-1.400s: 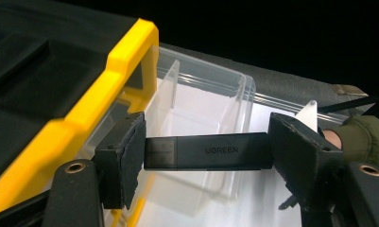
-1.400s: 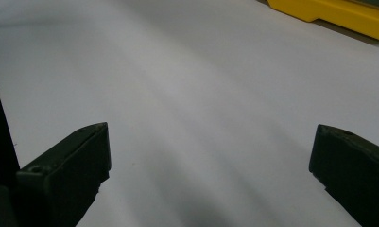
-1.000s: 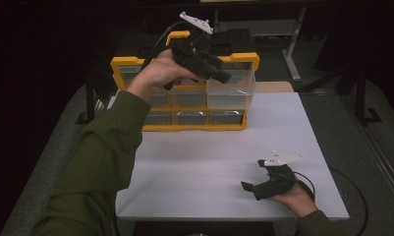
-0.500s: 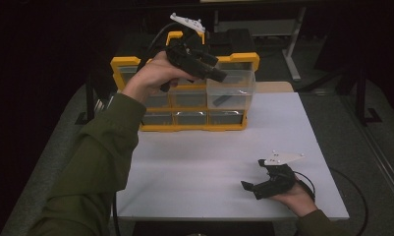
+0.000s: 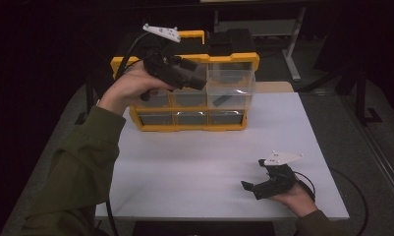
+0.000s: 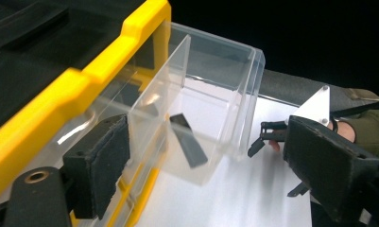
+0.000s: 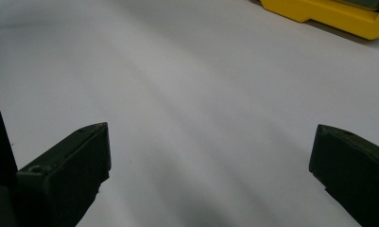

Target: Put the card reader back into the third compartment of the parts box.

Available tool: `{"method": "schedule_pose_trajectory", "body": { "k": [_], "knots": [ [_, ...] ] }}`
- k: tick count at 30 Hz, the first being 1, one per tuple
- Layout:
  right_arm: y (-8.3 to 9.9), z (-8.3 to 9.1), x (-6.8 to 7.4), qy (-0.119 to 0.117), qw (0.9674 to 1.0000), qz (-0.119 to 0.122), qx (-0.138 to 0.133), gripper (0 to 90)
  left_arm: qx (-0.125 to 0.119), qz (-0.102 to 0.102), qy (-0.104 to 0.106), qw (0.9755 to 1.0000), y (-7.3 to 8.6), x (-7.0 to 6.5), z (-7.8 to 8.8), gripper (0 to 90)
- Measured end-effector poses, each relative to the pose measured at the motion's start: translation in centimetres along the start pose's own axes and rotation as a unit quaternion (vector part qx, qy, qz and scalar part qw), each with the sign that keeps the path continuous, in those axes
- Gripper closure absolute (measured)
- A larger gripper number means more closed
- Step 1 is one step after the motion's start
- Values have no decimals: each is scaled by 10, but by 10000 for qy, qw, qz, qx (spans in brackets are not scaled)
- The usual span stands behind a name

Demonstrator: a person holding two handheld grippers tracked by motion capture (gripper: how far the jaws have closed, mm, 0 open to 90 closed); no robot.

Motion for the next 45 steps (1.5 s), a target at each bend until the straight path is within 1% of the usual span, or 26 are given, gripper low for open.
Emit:
{"method": "schedule_pose_trajectory", "body": {
  "k": [1, 3, 4, 5, 7, 8, 9, 10, 11, 12, 13, 14, 19, 20, 21, 22, 23, 24, 26, 27, 29, 30, 33, 34, 36, 45],
  "knots": [
    [0, 0, 0, 3, 10000, 2, -4, 0, -13, 15, -13, 10000, 4, 0, 2, 148],
    [0, 0, 0, 2, 10000, 3, 0, 0, -5, 19, -131, 9999, 16, -2, 9, 143],
    [0, 0, 0, 2, 10000, 3, 0, 0, -5, 19, -131, 9999, 16, -2, 9, 141],
    [0, 0, 0, -6, 10000, 11, 5, 0, -33, 72, -174, 9998, 25, -2, 11, 141],
    [0, 0, 0, -21, 10000, -6, -2, 0, -25, 88, -223, 9997, 35, -3, 13, 140],
    [0, 0, 0, -21, 10000, -6, -2, 0, -25, 88, -223, 9997, 35, -3, 13, 139],
    [0, 0, 0, -19, 10000, -6, -1, 0, -40, 127, -246, 9996, 46, -3, 13, 136],
    [0, -1, 0, -18, 10000, -5, 5, 0, -40, 127, -246, 9996, 46, -3, 13, 136],
    [0, -1, 0, -14, 10000, 1, 11, 0, -73, 143, -295, 9994, 56, -4, 13, 136],
    [0, -1, 0, -10, 10000, -3, 15, 0, -73, 143, -295, 9994, 56, -4, 13, 136],
    [0, -1, -1, -11, 10000, 1, 28, 0, -96, 144, -323, 9993, 61, -3, 13, 136],
    [0, -2, -1, -4, 10000, -10, 38, 0, -82, 173, -373, 9991, 72, -3, 13, 135],
    [0, -4, -1, 8, 10000, 2, 57, 0, -159, 204, -452, 9986, 97, -6, 11, 130],
    [0, -4, -1, 8, 10000, 2, 57, 0, -159, 204, -452, 9986, 97, -6, 11, 130],
    [0, -4, -1, 13, 10000, 14, 56, 0, -187, 233, -473, 9984, 102, -7, 10, 130],
    [0, -4, -1, 13, 10000, 10, 58, 0, -199, 258, -532, 9981, 112, -8, 9, 128],
    [0, -3, -1, 15, 10000, 11, 57, 0, -190, 259, -581, 9978, 117, -9, 8, 123],
    [1, -3, -1, 14, 10000, 7, 56, 0, -190, 259, -581, 9978, 117, -9, 8, 118],
    [1, -3, -1, 17, 10000, 5, 53, 0, -193, 296, -638, 9973, 127, -11, 6, 113],
    [1, -3, -1, 19, 10000, 5, 53, 0, -225, 286, -702, 9969, 137, -13, 4, 113],
    [1, -3, -1, 17, 10000, 4, 50, 0, -222, 281, -725, 9967, 147, -16, 3, 109],
    [1, -4, -1, 16, 10000, 8, 52, 0, -222, 281, -725, 9967, 147, -16, 3, 99],
    [1, -4, -1, 20, 10000, 14, 57, 0, -229, 238, -851, 9958, 162, -21, 2, 83],
    [1, -4, -1, 20, 10000, 14, 57, 0, -229, 238, -851, 9958, 162, -21, 2, 76],
    [1, -4, -1, 23, 10000, 11, 61, 0, -276, 271, -883, 9953, 169, -23, 2, 72],
    [1, -4, -1, 42, 10000, 5, 73, 0, -300, 364, -1017, 9937, 199, -28, 1, 32]
  ]
}}
Point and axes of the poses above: each handheld gripper's, and its own axes: z roughly backward along the jaws, y roughly out of its underside, x roughly to its left, the point moved 4 cm from there along -z, roughly forward along the jaws, and after that the axes turned 1 degree about y, right-handed, at the moved point
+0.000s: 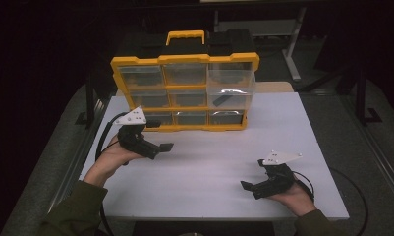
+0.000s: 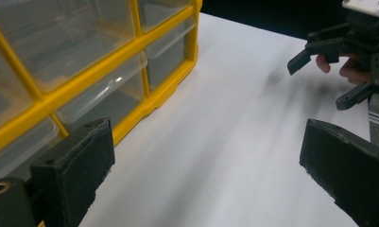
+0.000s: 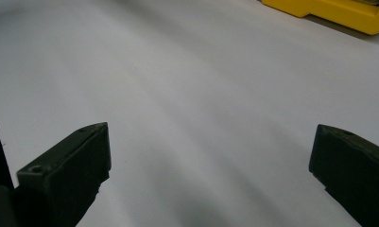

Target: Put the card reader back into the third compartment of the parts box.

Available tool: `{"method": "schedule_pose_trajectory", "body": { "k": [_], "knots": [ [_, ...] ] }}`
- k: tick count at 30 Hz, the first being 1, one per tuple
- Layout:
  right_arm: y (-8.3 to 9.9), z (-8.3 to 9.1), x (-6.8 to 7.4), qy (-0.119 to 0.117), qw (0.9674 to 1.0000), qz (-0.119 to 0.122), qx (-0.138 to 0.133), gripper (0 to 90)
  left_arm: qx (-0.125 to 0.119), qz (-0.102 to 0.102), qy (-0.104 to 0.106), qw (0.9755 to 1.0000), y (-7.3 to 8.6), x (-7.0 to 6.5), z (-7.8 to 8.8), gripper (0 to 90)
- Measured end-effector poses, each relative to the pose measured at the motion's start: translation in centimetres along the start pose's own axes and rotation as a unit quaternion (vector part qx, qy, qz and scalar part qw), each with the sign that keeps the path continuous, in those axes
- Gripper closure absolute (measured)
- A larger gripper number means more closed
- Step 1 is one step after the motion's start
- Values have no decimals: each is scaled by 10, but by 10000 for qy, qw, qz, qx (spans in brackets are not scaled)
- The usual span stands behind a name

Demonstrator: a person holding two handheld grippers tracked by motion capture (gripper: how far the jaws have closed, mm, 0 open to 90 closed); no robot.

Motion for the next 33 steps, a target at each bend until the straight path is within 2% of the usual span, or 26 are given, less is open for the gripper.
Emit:
{"method": "schedule_pose_trajectory", "body": {
  "k": [10, 18, 26, 28, 33],
  "knots": [
    [0, -1, 0, 5, 10000, -15, 9, 0, -6, 184, -144, 9997, 34, -1, 5, 7],
    [0, -2, 1, 9, 10000, -4, 10, 0, -39, 224, -326, 9992, 54, -2, 10, 0],
    [0, -2, 1, 5, 10000, 4, 16, 0, 13, 235, -396, 9989, 78, -6, 9, 0],
    [0, -3, 1, 1, 10000, 6, 20, 0, 31, 299, -421, 9987, 88, -8, 10, 0],
    [0, -3, 1, 2, 10000, 20, 32, 0, 62, 368, -445, 9983, 98, -10, 11, 0]
  ]
}}
Point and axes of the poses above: each handheld gripper's, and its own axes: z roughly backward along the jaws, y roughly out of its underside, x roughly to its left, the point moved 4 cm from there along -z, roughly forward along the jaws, and after that the axes turned 1 degree about y, right-handed, at the moved point
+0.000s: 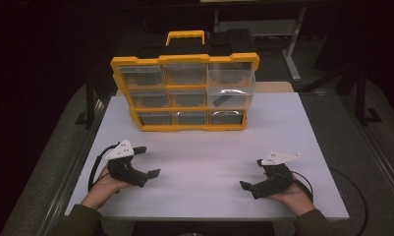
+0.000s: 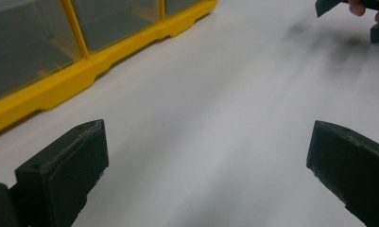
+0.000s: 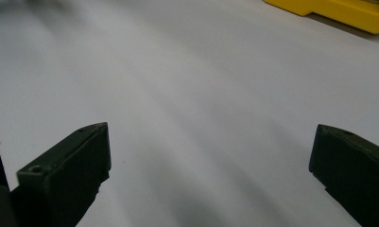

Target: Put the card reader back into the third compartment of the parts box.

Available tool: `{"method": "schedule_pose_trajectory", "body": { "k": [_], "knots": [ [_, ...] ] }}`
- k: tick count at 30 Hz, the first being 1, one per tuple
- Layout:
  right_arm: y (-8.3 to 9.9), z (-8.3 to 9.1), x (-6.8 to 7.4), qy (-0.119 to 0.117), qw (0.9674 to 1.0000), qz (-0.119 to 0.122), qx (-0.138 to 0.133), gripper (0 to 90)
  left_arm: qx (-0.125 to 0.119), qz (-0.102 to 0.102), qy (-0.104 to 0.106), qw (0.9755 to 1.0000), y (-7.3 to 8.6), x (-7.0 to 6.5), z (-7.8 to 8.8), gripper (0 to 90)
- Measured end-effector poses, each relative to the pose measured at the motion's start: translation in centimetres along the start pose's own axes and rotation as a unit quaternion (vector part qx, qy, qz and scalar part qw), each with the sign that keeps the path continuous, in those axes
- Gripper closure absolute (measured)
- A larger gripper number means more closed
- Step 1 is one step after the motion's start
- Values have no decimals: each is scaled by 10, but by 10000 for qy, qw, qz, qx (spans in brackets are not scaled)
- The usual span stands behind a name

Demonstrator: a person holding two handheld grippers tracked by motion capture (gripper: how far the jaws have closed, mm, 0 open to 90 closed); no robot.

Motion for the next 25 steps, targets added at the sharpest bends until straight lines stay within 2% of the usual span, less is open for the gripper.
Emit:
{"method": "schedule_pose_trajectory", "body": {
  "k": [5, 8, 25],
  "knots": [
    [1, -1, 0, -6, 10000, 11, -1, 0, 60, 24, -83, 9999, 11, -1, 1, 0],
    [1, -2, -1, 21, 10000, 20, 16, 0, 116, 47, -43, 9999, 17, -2, 1, 0],
    [3, -2, -5, 73, 10000, -13, -9, 0, 245, 48, -39, 9997, 23, -2, -1, 0]
  ]
}}
Point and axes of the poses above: each handheld gripper's, and its own axes: z roughly backward along the jaws, y roughly out of its underside, x roughly to its left, the point moved 4 cm from there along -z, roughly forward along the jaws, and after that the axes turned 1 degree about y, right-handed, at the moved point
